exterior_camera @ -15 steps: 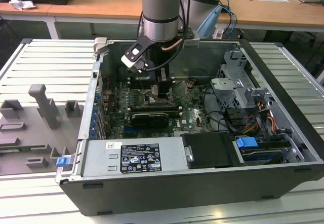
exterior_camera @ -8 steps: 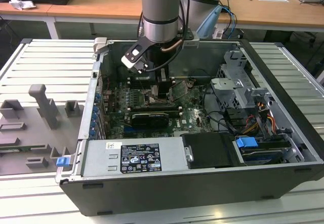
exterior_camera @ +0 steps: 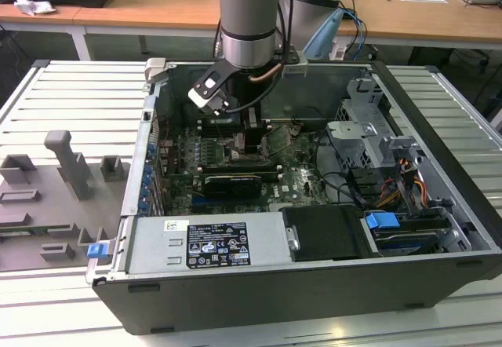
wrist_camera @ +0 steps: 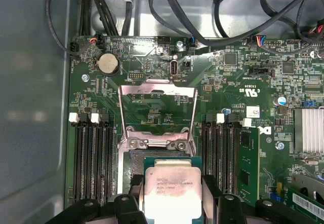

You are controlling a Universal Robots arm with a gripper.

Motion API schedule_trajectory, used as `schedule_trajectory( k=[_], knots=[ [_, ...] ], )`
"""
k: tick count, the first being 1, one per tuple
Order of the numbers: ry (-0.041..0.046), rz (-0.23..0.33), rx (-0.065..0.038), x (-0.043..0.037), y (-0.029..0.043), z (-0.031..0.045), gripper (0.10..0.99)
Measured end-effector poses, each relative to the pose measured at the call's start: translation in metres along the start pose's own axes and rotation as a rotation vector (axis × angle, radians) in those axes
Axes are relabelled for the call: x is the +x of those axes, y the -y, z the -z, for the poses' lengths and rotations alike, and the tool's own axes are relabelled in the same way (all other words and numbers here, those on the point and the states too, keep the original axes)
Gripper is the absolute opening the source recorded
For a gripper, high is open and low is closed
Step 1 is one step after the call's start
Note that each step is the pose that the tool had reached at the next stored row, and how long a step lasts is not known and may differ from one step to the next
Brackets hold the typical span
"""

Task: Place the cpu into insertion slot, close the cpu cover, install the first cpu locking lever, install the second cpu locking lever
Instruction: 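Place the cpu into insertion slot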

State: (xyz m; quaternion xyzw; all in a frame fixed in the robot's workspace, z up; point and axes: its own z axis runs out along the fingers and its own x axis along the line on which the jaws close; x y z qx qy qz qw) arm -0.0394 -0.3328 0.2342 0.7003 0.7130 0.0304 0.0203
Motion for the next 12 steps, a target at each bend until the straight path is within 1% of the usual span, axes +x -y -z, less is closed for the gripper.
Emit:
schedule_trajectory(
  k=[3, 6, 10, 11, 12],
  knots=[
    [0.0, 0.002, 0.0, 0.001, 0.0017, -0.0017, 0.541],
    [-0.0001, 0.003, 0.0, 0.0036, 0.002, -0.0032, 0.541],
    [-0.0001, 0.004, 0.0, 0.0057, 0.0031, -0.007, 0.541],
    [-0.0001, 0.004, 0.0, 0.006, 0.0035, -0.0089, 0.541],
    [-0.0002, 0.003, 0.0, 0.0066, 0.0041, -0.0127, 0.541]
  ],
)
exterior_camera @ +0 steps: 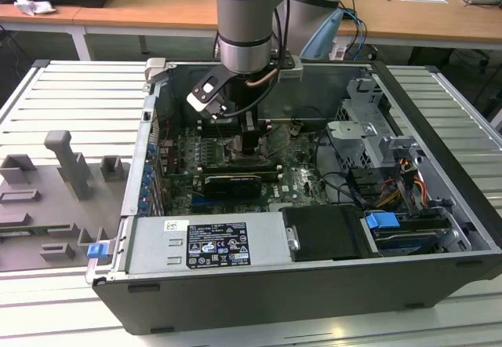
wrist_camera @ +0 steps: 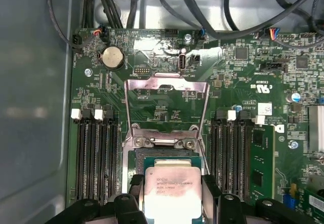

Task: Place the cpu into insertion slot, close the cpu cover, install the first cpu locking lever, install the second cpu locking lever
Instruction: 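Place the cpu into insertion slot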

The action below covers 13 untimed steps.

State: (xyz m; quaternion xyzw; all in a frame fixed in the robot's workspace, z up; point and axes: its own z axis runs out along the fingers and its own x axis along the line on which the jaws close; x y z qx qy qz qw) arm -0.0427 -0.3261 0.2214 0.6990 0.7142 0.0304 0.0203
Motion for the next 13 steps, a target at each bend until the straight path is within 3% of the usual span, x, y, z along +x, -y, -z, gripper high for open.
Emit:
schedule_trajectory(
  k=[3, 13],
  knots=[
    [0.0, 0.0, 0.0, 0.0019, 0.0016, -0.0065, 0.541],
    [0.0047, -0.013, 0.0, 0.0059, 0.0024, -0.0153, 0.541]
  ],
)
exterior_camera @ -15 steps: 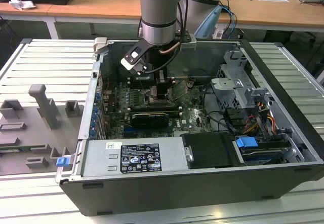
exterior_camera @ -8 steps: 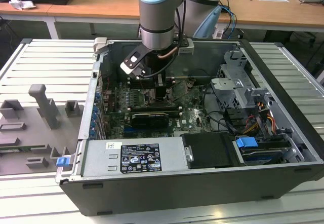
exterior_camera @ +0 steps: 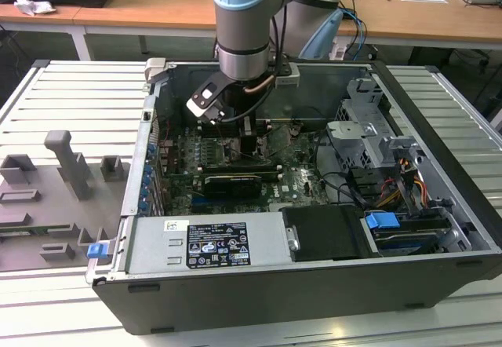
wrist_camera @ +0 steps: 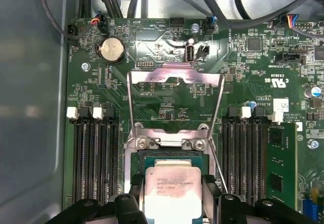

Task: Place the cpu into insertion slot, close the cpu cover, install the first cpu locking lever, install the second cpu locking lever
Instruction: 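Place the cpu into insertion slot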

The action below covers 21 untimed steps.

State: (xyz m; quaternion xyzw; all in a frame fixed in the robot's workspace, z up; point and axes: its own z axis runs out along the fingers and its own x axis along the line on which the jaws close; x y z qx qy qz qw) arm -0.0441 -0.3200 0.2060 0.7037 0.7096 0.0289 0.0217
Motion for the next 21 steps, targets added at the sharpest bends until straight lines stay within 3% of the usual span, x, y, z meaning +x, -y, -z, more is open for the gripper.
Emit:
schedule_trajectory(
  k=[9, 16, 18, 21],
  knots=[
    [0.0018, -0.016, 0.0, 0.0016, 0.0004, -0.0063, 0.541],
    [0.002, -0.016, 0.0, 0.0016, 0.0004, -0.0064, 0.541],
    [0.002, -0.016, 0.0, 0.0016, 0.0004, -0.0064, 0.616],
    [0.002, -0.016, 0.0, 0.0016, 0.0004, -0.0064, 0.616]
  ],
)
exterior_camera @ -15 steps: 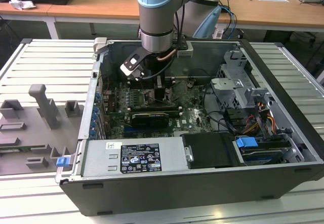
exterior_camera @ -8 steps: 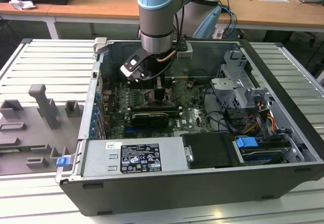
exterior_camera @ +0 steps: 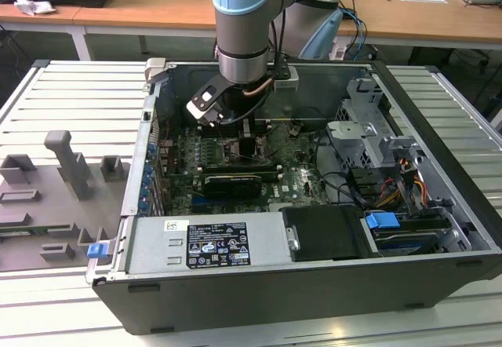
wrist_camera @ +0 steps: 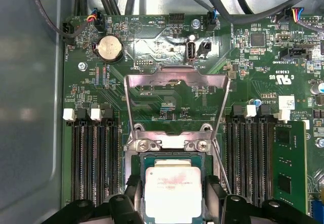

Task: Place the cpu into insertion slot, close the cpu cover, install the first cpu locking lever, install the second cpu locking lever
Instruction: 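Place the cpu into insertion slot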

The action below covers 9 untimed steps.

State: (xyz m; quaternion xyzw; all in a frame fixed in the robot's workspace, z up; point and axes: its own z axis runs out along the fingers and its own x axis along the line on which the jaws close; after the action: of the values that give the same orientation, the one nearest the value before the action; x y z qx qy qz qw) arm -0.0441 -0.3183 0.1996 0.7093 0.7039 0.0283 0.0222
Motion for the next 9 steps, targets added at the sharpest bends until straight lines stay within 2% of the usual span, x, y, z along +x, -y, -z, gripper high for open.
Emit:
schedule_trajectory(
  k=[3, 9],
  knots=[
    [0.0001, 0.0, 0.0, 0.0, 0.0, 0.001, 0.616],
    [-0.0001, 0.0, 0.0, 0.0001, -0.0006, 0.0082, 0.604]
  ],
)
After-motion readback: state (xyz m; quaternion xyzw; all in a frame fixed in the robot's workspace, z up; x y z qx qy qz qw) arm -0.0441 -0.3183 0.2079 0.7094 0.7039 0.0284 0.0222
